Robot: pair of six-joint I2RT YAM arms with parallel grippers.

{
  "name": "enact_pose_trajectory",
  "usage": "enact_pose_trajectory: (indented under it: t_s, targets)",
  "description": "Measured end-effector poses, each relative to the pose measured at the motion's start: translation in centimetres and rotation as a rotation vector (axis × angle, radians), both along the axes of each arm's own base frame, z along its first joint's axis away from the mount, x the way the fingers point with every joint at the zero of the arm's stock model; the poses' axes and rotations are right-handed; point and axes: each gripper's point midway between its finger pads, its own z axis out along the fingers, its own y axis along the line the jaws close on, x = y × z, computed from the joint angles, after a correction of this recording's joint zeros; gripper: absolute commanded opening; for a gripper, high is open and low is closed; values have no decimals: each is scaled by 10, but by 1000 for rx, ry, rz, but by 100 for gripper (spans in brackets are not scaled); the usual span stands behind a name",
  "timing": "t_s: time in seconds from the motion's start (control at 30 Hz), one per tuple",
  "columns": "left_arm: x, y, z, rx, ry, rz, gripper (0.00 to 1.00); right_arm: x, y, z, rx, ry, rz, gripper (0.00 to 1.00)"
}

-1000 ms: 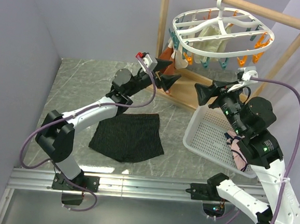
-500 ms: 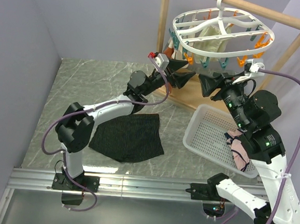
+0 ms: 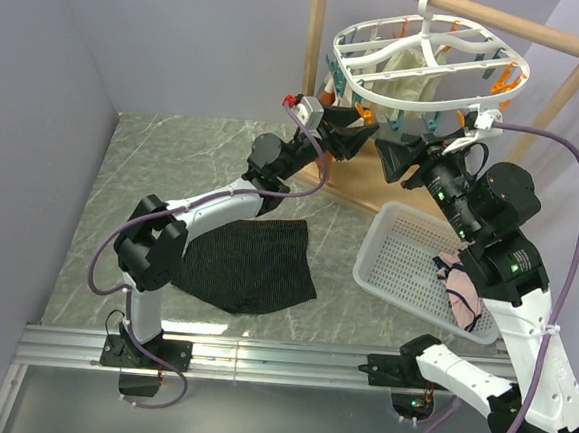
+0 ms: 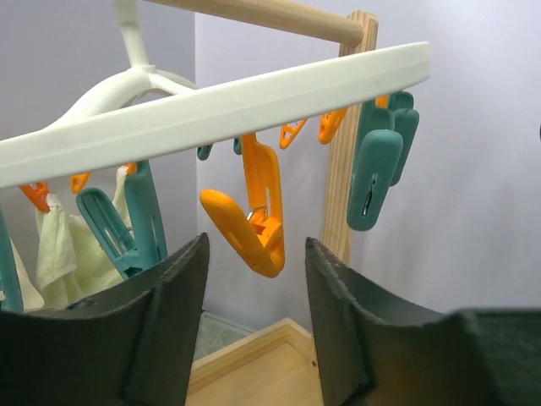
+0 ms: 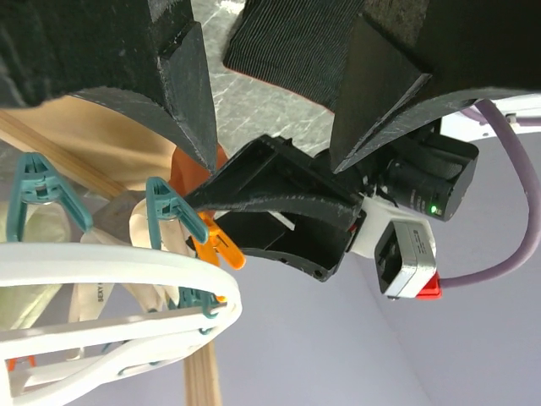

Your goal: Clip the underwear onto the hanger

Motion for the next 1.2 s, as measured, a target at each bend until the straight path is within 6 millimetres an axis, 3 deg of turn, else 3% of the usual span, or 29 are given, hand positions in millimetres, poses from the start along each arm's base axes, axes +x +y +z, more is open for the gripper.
enact_pose_trajectory:
  t_s: [0.07,0.3,0.47,0.7,0.9,1.2]
  targets:
    - [0,0,2,-7,-4,-2,39,1,2,0,-4,6,9,63]
    - [1,-1,3,-8,-6,-2,30,7,7,5,-7,10,19,63]
    - [1,-2,2,1,-12,4,11,20,12,5,-20,26,11,64]
    - [1,-8,-8,53,-21,19,1,37,14,-3,-45,73,-23,66]
    - [-5,-14,-11,93,-33,25,0,42,12,-3,-44,100,-49,68]
    - [-12,-13,-2,97,-51,25,0,52,7,-23,-32,186,-109,67]
